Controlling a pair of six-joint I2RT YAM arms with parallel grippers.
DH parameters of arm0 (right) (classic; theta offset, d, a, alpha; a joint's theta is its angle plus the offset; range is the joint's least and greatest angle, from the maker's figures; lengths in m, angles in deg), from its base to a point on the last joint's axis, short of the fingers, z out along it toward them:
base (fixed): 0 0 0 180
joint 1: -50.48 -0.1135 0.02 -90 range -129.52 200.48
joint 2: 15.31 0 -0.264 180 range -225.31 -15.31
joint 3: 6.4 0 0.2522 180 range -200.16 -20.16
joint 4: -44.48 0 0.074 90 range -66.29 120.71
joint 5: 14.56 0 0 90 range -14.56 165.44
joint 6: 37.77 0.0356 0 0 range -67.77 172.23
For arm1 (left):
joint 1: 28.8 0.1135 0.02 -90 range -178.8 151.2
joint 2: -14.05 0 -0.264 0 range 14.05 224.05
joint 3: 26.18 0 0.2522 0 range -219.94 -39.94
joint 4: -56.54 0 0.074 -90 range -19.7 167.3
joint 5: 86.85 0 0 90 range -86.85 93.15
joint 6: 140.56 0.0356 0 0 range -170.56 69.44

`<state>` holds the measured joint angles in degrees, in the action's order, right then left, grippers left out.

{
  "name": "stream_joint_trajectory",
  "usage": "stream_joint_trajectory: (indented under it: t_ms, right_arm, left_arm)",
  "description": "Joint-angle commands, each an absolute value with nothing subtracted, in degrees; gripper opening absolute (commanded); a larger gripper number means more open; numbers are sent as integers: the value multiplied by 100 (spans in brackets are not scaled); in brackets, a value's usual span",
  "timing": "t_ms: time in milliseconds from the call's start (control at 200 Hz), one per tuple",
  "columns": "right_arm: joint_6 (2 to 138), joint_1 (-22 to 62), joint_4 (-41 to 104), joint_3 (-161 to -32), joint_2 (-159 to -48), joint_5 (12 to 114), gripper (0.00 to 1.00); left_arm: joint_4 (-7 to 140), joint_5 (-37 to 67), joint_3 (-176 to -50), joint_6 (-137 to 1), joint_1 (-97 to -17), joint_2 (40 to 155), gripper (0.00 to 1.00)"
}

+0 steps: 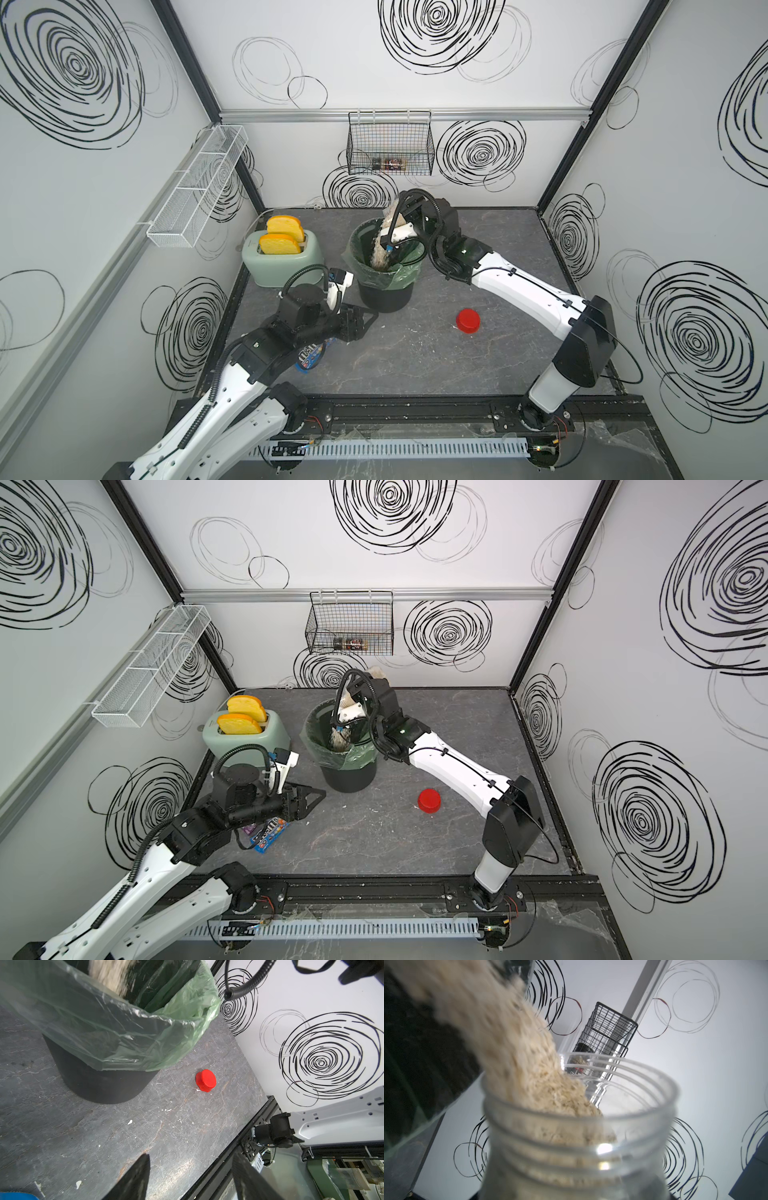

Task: Empty expired oatmeal from jars
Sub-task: Pour the expired oatmeal into the trash bin.

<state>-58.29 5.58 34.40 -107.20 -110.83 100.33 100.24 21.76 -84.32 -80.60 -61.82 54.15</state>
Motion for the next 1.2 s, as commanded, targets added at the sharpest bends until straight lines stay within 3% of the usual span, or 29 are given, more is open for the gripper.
stream_joint_trajectory:
  t_ms: [0,1196]
  right_arm:
    - [-6150,601,4078,-10773,-11026,9752,50]
    - [-6430,652,3123,-11078,-11084,9270,51]
  left_arm:
    - [9738,2240,-8450,-8038,-6212,5449,68]
    - [9638,2388,-8561,-7915,-6212,5559,68]
